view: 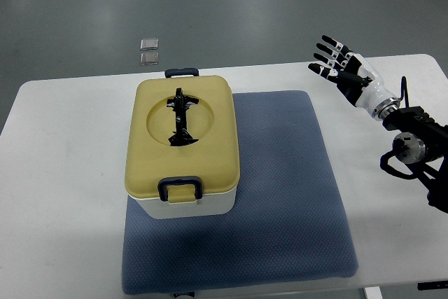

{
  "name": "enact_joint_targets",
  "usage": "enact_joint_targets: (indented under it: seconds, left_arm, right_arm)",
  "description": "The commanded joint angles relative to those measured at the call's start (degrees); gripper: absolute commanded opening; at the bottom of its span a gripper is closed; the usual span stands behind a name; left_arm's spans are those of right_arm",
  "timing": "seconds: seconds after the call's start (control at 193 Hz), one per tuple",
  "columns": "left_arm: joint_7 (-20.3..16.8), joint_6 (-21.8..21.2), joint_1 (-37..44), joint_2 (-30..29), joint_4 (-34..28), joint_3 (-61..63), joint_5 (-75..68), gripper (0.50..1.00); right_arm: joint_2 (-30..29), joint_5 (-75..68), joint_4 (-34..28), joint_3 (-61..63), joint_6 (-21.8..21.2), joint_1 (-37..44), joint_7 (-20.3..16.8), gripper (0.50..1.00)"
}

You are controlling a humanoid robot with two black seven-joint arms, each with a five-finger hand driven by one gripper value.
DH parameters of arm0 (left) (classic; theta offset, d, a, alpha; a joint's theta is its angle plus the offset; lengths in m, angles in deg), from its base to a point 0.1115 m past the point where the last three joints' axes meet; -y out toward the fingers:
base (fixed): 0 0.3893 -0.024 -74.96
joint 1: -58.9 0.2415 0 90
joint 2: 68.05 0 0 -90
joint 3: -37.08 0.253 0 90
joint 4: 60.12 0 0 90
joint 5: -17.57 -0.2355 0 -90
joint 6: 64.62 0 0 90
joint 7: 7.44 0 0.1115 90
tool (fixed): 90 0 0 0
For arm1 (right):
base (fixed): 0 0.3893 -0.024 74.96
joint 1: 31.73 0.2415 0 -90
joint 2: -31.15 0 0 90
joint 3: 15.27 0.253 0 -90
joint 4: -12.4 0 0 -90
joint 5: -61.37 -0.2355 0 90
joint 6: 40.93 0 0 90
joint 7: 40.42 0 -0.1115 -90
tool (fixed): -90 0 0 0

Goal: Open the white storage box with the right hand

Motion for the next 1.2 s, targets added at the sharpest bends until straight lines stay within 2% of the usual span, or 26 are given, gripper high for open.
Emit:
enact_joint_targets:
  seconds: [0.0,0.518,1.196]
  left_arm:
    - [0.0,0.0,-0.1,0.0,0.0,-0.1,0.0,1.000]
    - [-0.3,-0.1,0.0,0.0,0.1,-0.3,0.1,1.000]
    - [-0.3,-0.1,0.0,0.0,-0.1,-0.1,0.1,1.000]
  right_arm:
    - [0.0,0.1,-0.1,-0.1,0.0,0.0,0.0,0.921]
    - [0.4,0.2,-0.4,-0.1,-0.1,0.4,0.0,0.921]
    - [1.5,4.6,-0.7,-0.1,-2.7,1.8,0.0,0.921]
